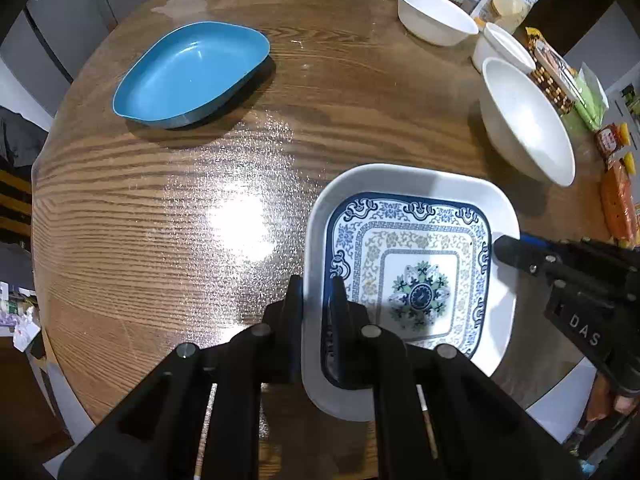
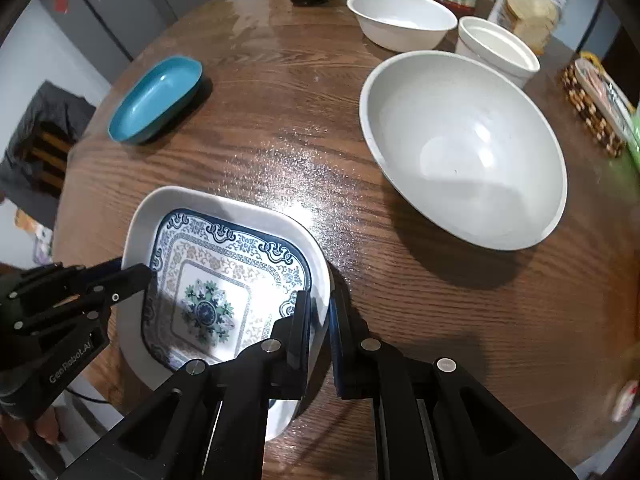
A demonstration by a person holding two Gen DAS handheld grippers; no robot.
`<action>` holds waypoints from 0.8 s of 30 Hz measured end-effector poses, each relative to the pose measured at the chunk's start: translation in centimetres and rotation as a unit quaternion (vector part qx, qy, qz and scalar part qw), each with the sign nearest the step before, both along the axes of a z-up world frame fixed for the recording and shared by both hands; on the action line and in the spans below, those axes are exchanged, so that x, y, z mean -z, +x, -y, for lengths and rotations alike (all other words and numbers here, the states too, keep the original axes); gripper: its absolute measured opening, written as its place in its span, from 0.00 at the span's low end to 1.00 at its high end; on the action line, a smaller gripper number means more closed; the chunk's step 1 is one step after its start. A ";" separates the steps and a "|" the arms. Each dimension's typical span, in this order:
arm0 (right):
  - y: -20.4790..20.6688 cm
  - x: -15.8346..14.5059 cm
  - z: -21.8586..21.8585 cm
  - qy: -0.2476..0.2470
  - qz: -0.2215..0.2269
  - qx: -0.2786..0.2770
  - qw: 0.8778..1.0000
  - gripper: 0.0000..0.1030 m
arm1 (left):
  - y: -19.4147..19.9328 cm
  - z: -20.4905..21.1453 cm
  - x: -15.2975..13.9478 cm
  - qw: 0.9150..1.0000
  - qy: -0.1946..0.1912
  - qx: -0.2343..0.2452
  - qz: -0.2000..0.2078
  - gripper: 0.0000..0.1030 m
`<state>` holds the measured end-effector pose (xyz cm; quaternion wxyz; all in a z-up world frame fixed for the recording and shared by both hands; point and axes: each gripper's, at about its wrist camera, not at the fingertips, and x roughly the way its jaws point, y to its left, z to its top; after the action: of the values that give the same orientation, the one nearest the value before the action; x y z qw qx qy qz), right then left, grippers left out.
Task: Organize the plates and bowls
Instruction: 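Lower the held plate onto the other square patterned plate with the left gripper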
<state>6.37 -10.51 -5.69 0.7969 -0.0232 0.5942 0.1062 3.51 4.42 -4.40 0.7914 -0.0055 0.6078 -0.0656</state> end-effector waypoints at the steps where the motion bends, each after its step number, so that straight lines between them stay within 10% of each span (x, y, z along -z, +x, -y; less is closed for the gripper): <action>1: -0.2 0.2 -0.6 -0.019 0.003 -0.010 1.000 0.10 | -0.1 0.2 0.0 1.000 0.000 0.005 0.000 0.16; 4: -0.9 0.7 -2.2 -0.067 0.022 -0.042 0.997 0.12 | -0.4 0.8 0.3 1.000 0.000 0.017 -0.006 0.29; 24: 2.1 1.8 -3.0 -0.072 0.071 -0.044 0.994 0.15 | 2.7 1.0 0.9 0.998 0.024 0.006 0.050 0.27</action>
<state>8.47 -7.54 -7.52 0.8280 -0.1143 0.5405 0.0959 6.18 3.44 -5.33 0.8202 0.0202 0.5690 -0.0560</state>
